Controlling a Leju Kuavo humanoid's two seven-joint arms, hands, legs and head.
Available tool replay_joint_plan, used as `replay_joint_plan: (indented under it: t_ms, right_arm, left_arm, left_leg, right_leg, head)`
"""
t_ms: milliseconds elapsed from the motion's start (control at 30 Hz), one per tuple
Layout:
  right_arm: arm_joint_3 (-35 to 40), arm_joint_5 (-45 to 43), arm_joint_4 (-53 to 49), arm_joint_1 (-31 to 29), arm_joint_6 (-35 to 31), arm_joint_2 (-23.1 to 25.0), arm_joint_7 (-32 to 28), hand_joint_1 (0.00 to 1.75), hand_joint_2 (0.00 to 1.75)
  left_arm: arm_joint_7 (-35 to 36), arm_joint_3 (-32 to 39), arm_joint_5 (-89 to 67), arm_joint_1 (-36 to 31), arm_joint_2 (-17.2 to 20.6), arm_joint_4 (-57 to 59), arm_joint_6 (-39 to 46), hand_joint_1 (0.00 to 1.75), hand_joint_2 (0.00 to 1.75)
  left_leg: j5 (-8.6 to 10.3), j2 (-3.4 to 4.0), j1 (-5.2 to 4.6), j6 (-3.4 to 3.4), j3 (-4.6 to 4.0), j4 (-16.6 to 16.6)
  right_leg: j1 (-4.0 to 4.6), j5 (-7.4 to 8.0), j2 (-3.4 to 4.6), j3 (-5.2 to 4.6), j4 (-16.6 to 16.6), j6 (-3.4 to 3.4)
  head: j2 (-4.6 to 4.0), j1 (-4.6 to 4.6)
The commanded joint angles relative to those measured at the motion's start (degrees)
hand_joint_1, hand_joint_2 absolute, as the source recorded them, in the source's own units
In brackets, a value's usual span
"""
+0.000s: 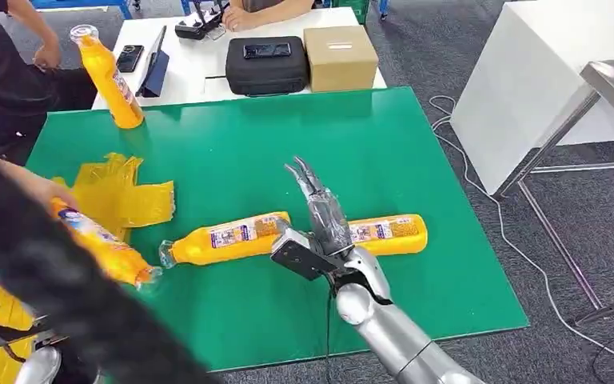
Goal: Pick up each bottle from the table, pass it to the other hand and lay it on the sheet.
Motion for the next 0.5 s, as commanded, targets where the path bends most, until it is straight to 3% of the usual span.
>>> replay_joint_plan:
  t_ms: [33, 367, 467, 500]
  right_arm:
    - [-13.43, 4.05, -10.95, 10.16, 2.87, -7.52, -0.63, 0.0, 0.0]
    - [-15.49, 5.31, -12.43, 12.69, 2.12, -8.72, 0.14, 0.0, 0.0]
    - [-16.68, 7.19, -14.32, 13.31, 2.29, -8.95, 3.06, 0.0, 0.0]
    - [-17.08, 7.85, -14.65, 13.25, 2.7, -9.04, 3.77, 0.0, 1.75]
  left_arm:
    - [1.4, 4.34, -3.92, 3.14, -4.84, -5.08, -0.13, 0.0, 0.0]
    - [2.94, 3.23, -6.56, 2.31, -4.65, -3.32, -2.72, 0.0, 0.0]
    - [3.61, 3.48, -6.0, 0.33, -4.94, -1.04, -4.06, 0.0, 0.0]
    - [3.66, 3.52, -5.99, -0.38, -4.99, -0.39, -4.13, 0.0, 0.0]
  left_leg:
    - [-0.07, -0.4, 0.07, -0.06, 0.13, -0.03]
    - [-0.04, -0.13, 0.03, -0.08, 0.08, -0.03]
    - [-0.01, -0.1, 0.03, -0.04, 0.05, -0.03]
    - [-0.03, -0.13, 0.04, -0.08, 0.11, -0.04]
  right_leg:
    - [0.07, -0.15, -0.48, 0.33, -0.12, 0.02]
    - [0.04, -0.04, -0.21, 0.14, -0.06, -0.02]
    - [0.04, -0.03, -0.18, 0.1, -0.05, -0.02]
    - [0.05, -0.06, -0.24, 0.18, -0.06, -0.03]
  head:
    - [0.0, -0.02]
    - [0.0, 0.0]
    - [0.0, 0.0]
    - [0.0, 0.0]
